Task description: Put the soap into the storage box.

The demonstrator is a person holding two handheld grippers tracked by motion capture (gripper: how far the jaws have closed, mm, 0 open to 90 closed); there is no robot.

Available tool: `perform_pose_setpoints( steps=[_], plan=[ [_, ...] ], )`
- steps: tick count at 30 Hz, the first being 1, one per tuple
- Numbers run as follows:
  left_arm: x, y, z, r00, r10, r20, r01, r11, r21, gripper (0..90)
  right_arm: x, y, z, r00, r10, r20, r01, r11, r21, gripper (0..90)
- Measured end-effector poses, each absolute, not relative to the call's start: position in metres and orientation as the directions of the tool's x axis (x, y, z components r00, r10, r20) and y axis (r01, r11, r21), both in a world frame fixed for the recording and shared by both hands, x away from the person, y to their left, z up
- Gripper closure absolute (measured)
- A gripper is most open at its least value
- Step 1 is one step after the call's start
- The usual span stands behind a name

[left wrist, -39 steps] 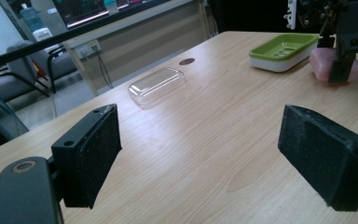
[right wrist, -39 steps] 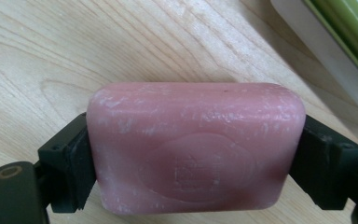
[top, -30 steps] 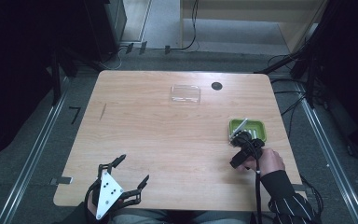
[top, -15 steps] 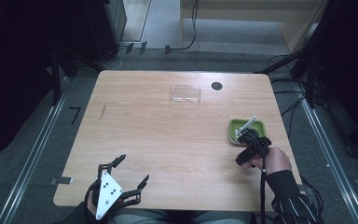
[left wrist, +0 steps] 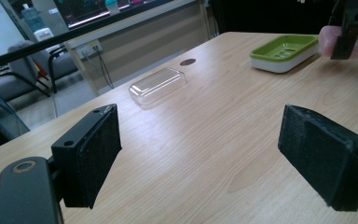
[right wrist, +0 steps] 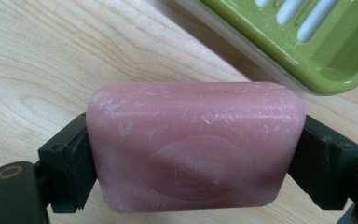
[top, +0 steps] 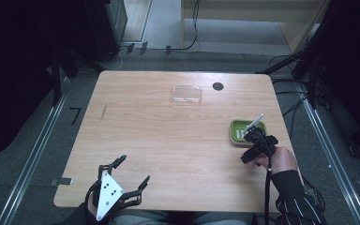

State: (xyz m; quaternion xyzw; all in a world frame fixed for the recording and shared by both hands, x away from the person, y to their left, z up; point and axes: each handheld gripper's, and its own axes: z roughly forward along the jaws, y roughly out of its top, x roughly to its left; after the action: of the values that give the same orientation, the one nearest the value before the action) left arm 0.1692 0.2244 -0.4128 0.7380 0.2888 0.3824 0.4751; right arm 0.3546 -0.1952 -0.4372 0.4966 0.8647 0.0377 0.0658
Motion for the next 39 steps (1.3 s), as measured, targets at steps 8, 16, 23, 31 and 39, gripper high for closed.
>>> perform_pose_setpoints(
  steps=[8,16,23,31,39],
  plan=[
    [0.169,0.224,-0.413,0.54,0.791,0.288,0.063,-0.379,0.923,13.6,0.357,-0.2,-0.431,-0.477,0.876,-0.077,0.862,0.483,0.154,13.9],
    [0.169,0.225,-0.413,0.54,0.79,0.29,0.063,-0.382,0.922,13.6,0.36,-0.201,-0.428,-0.471,0.879,-0.08,0.863,0.478,0.166,14.0],
    [0.169,0.224,-0.413,0.541,0.789,0.291,0.063,-0.383,0.922,13.6,0.365,-0.203,-0.425,-0.46,0.884,-0.08,0.868,0.467,0.17,13.9],
    [0.169,0.224,-0.413,0.543,0.787,0.293,0.063,-0.386,0.92,13.6,0.37,-0.208,-0.422,-0.433,0.899,-0.07,0.881,0.439,0.179,14.0],
    [0.169,0.224,-0.413,0.543,0.786,0.294,0.064,-0.388,0.919,13.6,0.374,-0.214,-0.423,-0.424,0.903,-0.064,0.885,0.428,0.182,14.0]
  ],
)
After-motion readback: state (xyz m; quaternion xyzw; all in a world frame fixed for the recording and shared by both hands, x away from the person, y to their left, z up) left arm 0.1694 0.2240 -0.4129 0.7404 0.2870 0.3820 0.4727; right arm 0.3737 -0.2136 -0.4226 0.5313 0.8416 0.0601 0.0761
